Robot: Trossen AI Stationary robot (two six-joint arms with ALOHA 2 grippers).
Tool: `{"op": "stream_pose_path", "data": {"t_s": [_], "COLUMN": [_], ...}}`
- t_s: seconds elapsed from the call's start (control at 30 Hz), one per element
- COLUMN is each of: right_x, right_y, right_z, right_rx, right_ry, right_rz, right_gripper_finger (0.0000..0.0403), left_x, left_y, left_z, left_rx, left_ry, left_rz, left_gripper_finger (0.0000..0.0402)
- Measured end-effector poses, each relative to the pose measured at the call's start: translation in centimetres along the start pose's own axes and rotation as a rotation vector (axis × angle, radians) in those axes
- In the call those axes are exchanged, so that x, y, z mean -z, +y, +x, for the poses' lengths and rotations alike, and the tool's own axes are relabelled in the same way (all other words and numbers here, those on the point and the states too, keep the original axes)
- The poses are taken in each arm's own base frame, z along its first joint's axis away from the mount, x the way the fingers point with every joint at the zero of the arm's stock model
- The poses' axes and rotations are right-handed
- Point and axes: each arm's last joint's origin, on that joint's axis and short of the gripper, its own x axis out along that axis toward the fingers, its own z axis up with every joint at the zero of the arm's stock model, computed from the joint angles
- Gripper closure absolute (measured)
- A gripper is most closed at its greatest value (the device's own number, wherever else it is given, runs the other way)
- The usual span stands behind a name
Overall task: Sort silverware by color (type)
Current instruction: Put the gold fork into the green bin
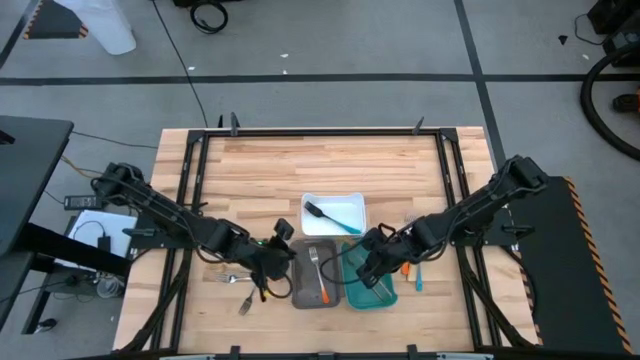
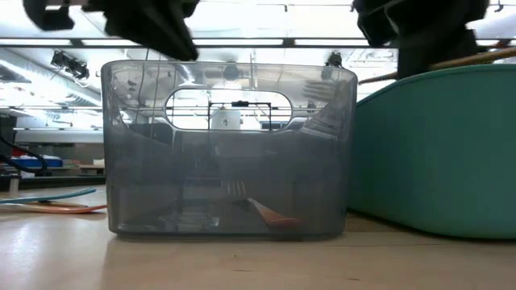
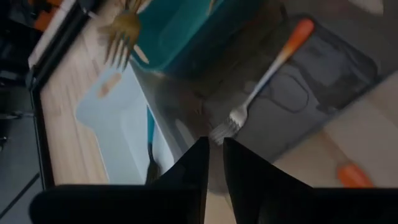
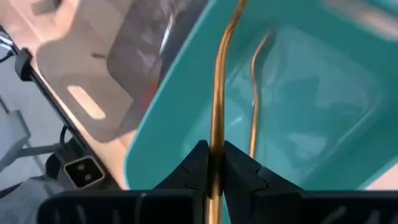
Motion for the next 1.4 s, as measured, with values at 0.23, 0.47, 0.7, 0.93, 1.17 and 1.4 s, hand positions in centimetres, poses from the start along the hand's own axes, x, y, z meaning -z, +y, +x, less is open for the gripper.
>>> {"op": "stream_pose_path", "data": {"t_s": [0.23,0.47,0.7,0.93,1.17,1.4], "right_x": [1.0,0.2,-0.2,-0.1,0.1,1.1], "right_y": [-0.5,-0.8,-0.5,-0.4,-0.2,-0.3], "right_z": [0.2,0.6,0.6,0.6,0.6,0.5], "right_rx": [0.060,0.083,0.048,0.041,0.036,0.067], "right_ry": [0.103,0.096,0.082,0.056,0.011,-0.035], "right_rz": [0.083,0.116,0.136,0.128,0.121,0.103], "right_gripper_finger": [0.0364,0.0364,0.0364,0.0364,0.0364,0.0364], "left_x": [1.4,1.7,2.1,2.2,2.2,2.3], "left_y": [0.2,0.5,1.0,1.1,1.1,1.1], "left_z": [-1.2,-2.1,-2.2,-2.1,-2.5,-2.6], "left_rx": [0.013,0.069,0.075,0.076,0.077,0.074], "left_ry": [-0.052,-0.182,-0.187,-0.184,-0.195,-0.183], "left_rz": [-0.044,-0.074,-0.081,-0.077,-0.079,-0.084], "left_gripper_finger": [0.0347,0.0347,0.0347,0.0347,0.0347,0.0347]}}
